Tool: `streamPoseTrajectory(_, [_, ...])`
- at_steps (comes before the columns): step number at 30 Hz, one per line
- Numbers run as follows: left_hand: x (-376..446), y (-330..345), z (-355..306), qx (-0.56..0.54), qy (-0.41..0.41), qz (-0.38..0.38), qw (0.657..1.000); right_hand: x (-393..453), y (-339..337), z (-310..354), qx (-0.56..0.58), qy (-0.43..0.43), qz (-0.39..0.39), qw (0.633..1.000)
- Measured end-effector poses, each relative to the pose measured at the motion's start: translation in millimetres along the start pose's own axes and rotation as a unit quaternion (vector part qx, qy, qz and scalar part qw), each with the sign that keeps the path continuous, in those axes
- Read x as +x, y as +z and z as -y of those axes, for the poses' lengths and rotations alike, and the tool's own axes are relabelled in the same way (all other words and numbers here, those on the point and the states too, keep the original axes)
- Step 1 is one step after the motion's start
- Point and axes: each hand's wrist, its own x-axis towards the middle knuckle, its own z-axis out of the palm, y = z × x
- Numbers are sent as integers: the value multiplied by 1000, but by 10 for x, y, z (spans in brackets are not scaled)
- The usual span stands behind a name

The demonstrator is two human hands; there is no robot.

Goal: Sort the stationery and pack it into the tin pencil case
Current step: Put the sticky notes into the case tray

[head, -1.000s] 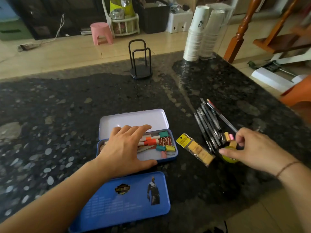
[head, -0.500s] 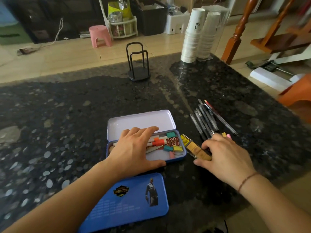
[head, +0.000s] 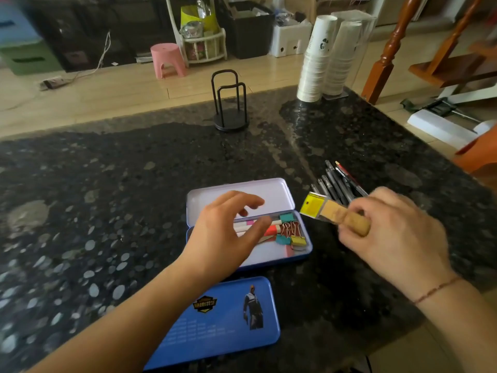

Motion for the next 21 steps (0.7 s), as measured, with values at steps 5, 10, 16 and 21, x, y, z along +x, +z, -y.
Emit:
streamPoseTrajectory(5, [-33, 5, -252, -171, -76, 54, 981, -161, -41, 384, 143, -156, -56, 976])
streamPoseTrajectory(10, [-68, -36, -212, -331, -199, 58, 921, -185, 140, 447, 297, -149, 11, 943])
streamPoseTrajectory(16, [-95, -101, -106, -368, -248, 52, 895, -77, 145, 417, 590, 7, 154, 793])
streamPoseTrajectory(21, [-122, -119, 6, -288, -231, 86, 925, -36, 357, 551, 537, 40, 145, 830])
